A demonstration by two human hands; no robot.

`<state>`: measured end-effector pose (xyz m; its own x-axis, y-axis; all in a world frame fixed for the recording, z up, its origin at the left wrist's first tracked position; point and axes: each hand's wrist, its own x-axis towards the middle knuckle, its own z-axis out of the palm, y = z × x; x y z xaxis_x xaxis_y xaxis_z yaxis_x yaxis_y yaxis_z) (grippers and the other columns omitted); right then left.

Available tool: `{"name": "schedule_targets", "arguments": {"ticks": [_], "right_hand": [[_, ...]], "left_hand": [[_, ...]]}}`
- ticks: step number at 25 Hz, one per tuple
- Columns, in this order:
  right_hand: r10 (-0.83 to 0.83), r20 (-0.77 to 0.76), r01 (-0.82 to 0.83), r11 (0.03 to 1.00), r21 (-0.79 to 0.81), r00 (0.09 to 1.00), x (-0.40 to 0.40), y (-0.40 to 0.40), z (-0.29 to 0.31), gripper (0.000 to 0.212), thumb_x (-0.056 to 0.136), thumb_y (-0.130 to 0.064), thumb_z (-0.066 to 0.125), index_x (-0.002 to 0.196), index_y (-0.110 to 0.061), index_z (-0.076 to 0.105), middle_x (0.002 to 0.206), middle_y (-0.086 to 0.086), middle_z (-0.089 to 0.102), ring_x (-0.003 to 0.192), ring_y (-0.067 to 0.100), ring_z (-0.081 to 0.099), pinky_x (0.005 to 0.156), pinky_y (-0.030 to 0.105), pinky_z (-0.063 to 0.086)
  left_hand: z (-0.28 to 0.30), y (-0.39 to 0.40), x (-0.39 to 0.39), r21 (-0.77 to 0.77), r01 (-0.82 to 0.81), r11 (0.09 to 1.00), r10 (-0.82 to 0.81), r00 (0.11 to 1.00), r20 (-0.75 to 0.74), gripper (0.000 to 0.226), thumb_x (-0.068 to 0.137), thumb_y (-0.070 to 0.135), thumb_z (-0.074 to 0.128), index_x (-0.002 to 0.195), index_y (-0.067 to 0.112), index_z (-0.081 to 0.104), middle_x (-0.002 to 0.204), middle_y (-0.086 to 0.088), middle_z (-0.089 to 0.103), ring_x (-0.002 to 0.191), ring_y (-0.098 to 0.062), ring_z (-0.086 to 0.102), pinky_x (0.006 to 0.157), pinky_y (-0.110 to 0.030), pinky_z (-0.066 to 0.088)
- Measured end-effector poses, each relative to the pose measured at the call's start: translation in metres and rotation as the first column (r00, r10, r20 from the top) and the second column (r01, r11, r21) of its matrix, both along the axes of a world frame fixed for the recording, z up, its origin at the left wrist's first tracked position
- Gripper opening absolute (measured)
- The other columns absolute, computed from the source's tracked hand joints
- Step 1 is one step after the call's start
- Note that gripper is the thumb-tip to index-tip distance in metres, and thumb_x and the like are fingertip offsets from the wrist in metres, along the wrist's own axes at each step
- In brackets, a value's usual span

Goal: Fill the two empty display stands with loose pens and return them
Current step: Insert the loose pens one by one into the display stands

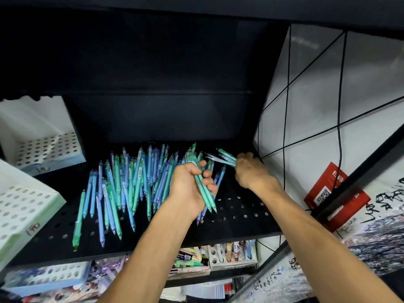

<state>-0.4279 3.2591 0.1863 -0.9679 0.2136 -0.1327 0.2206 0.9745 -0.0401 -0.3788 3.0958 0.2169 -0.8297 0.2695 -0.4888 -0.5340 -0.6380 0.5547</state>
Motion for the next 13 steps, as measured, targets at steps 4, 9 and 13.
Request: {"name": "schedule_targets", "arguments": {"ticks": [4, 9, 13], "right_hand": [[0.014, 0.001, -0.014, 1.0, -0.019, 1.0, 0.011, 0.006, 0.015, 0.034, 0.097, -0.022, 0.052, 0.126, -0.005, 0.045, 0.126, 0.015, 0.057, 0.114, 0.033, 0.057, 0.092, 0.042, 0.048], [0.088, -0.161, -0.156, 0.865, -0.477, 0.983, 0.055, -0.026, 0.049, 0.018, 0.103, -0.029, 0.042, 0.108, -0.012, 0.047, 0.09, 0.001, 0.055, 0.07, 0.015, 0.054, 0.054, 0.026, 0.036], [0.174, -0.214, -0.26, 0.83, -0.493, 0.961, 0.079, -0.056, 0.061, 0.021, 0.101, -0.023, 0.042, 0.119, -0.014, 0.047, 0.104, 0.004, 0.06, 0.084, 0.019, 0.061, 0.064, 0.029, 0.044]], "left_hand": [[0.0, 0.003, 0.005, -0.016, -0.033, 0.999, 0.032, 0.998, -0.048, 0.01, 0.081, 0.005, 0.042, 0.083, 0.014, 0.047, 0.057, 0.002, 0.035, 0.044, -0.01, 0.025, 0.04, -0.021, 0.022], [-0.002, 0.014, 0.003, -0.203, -0.023, 0.979, -0.008, 0.989, -0.148, 0.053, 0.069, 0.037, 0.087, 0.109, 0.01, 0.064, 0.065, 0.004, 0.054, 0.047, -0.007, 0.042, 0.037, -0.019, 0.033], [0.0, 0.021, 0.008, -0.276, -0.099, 0.956, 0.059, 0.987, -0.149, 0.039, 0.069, 0.034, 0.088, 0.09, 0.017, 0.06, 0.074, 0.001, 0.074, 0.076, -0.016, 0.072, 0.088, -0.044, 0.057]]}}
